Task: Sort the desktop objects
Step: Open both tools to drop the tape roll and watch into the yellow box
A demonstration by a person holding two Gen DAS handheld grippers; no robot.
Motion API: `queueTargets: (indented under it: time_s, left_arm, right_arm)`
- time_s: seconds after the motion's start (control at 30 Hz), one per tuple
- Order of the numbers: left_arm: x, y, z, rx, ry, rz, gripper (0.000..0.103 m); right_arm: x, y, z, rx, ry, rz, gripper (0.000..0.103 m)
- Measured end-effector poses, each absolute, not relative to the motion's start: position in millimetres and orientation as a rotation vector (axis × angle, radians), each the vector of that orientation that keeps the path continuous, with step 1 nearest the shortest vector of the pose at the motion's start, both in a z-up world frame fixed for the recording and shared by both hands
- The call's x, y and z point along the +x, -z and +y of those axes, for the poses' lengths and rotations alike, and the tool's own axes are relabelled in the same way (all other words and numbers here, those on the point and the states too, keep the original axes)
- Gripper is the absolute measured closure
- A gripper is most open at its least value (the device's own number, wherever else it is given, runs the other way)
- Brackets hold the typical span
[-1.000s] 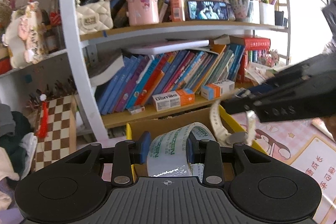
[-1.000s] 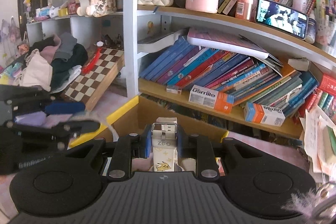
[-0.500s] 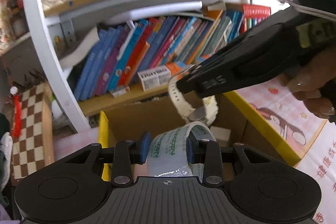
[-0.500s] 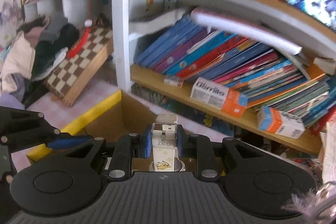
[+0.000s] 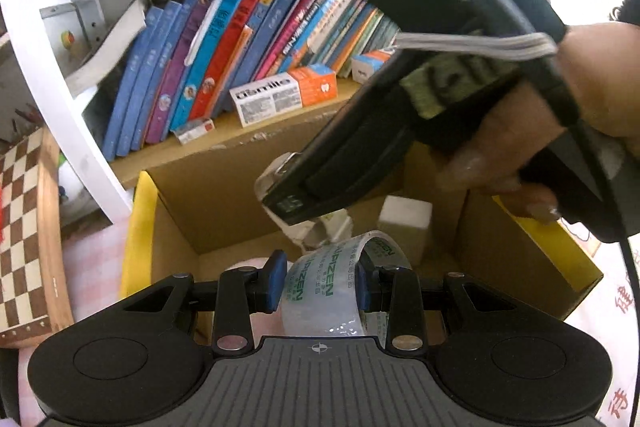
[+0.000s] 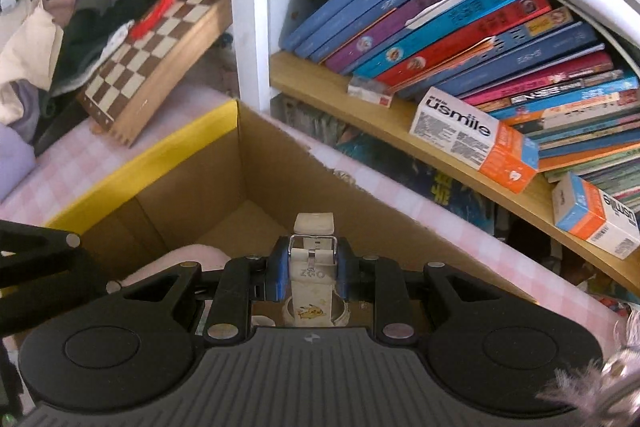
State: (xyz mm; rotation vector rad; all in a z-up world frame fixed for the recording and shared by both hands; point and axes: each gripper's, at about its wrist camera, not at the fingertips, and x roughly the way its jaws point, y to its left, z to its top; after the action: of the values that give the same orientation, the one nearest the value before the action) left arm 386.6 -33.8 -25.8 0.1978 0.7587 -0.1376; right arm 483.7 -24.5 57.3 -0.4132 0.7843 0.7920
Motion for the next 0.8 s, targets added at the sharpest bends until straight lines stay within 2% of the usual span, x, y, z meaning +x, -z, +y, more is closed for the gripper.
queueTargets:
  time_s: [0.67,0.73,0.77,0.8]
  left_arm:
    - [393.7,42.9,-38.3,0.192,0.152,0.826,0.065]
    - [392.8,42.9,-39.1,0.191,0.151,0.827,0.063]
    - [392.2,42.3,-38.6,0.189,0.149,0.824,0.059]
    - [391.5,40.9,-38.7,0.191,0.145,0.818,0.054]
  right_arm:
    - [490.3,-47.8,-10.2,-0.454,-0.800,0.779,0.081]
    - [489.3,-51.3,-11.3,-0.450,-0.790,0.760,0.074]
    - [488.7,-53.4,-12.1,-0.445,-0.788,0.751,0.064]
    - [488.1,-55.4,-12.9,-0.441,-0.786,0.742,0.060]
